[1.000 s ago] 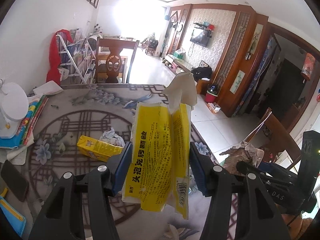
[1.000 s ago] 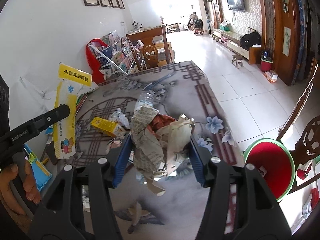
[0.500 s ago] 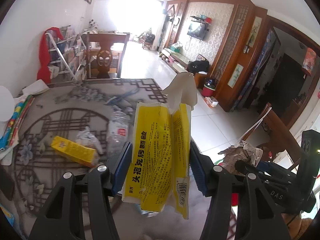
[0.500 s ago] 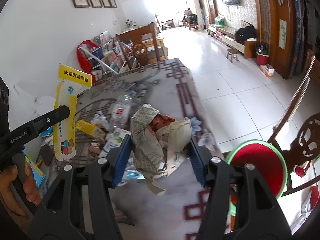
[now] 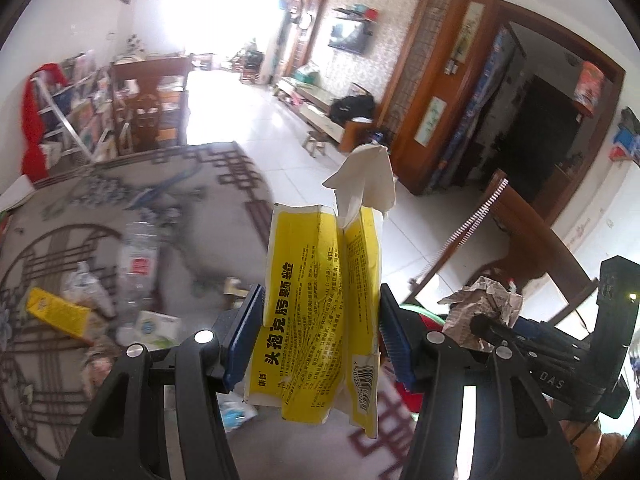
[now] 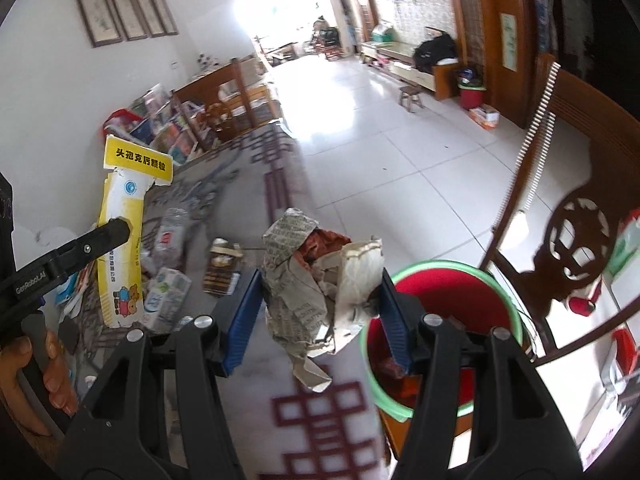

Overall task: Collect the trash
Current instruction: 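Carry the yellow wrapper and crumpled foil toward the red bucket, then open both grippers over the red bucket to drop wrapper and foil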

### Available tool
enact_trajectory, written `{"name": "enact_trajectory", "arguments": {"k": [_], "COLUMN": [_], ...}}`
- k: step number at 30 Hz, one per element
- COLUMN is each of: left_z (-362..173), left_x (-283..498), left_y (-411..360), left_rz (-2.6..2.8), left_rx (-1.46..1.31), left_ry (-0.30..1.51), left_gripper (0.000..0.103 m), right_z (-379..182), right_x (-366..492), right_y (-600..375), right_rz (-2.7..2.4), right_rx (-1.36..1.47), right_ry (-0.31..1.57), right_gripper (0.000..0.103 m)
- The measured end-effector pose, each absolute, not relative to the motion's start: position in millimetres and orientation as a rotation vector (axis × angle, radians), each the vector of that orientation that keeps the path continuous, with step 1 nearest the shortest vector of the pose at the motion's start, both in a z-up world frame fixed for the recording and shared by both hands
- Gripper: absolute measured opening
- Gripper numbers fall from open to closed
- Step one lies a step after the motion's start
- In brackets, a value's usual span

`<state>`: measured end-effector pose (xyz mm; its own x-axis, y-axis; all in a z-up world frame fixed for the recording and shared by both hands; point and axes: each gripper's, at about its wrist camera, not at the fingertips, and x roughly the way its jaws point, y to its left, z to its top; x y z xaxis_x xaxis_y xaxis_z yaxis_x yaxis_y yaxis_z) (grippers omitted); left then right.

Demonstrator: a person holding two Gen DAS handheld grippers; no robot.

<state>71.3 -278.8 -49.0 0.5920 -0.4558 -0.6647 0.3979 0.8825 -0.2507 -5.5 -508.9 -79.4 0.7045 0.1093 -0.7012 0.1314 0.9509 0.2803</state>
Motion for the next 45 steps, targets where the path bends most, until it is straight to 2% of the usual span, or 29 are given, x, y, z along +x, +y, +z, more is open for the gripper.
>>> {"name": "enact_trajectory", "arguments": {"k": [15,27,29,33,37,41,45], "left_z": [-73,-121,-127,-123,-119,-115,-102], "left_x": [73,73,71,69,73,76,69], "left_y": [-365,-448,-461,-457,-442,-434,-423], "left_rz": [-0.622,-0.786,-0.793,-0.781,-0.745,-0.729,-0.712], "left_rx": [0.004,0.094,0.131,0.082,0.05,0.007,0.033], "left_ry": [0.874,1.003,1.033,1.033,1.025,1.029,0.975], "left_gripper": [0.054,0.054,0.063,0.069,0.082,0.082,0.082], "right_z": [-124,-143,-146,-148,-149,-150,-152], "right_x": [-24,-35,-38,-39,-29,-22,-19], "right_y": [-587,-626,-633,-639,-635,-635,-636], "right_rz": [-0.154,-0.225,-0.239,-0.238,-0.213,-0.212,-0.226], "right_rx": [0.418,0.45,0.459,0.473,0.458,0.443,0.454], "right_ry": [0.877,0.915,0.92,0.927,0.928,0.929,0.937], "right_gripper": [0.055,0.055,0.055,0.055,0.056,0.057,0.073]}}
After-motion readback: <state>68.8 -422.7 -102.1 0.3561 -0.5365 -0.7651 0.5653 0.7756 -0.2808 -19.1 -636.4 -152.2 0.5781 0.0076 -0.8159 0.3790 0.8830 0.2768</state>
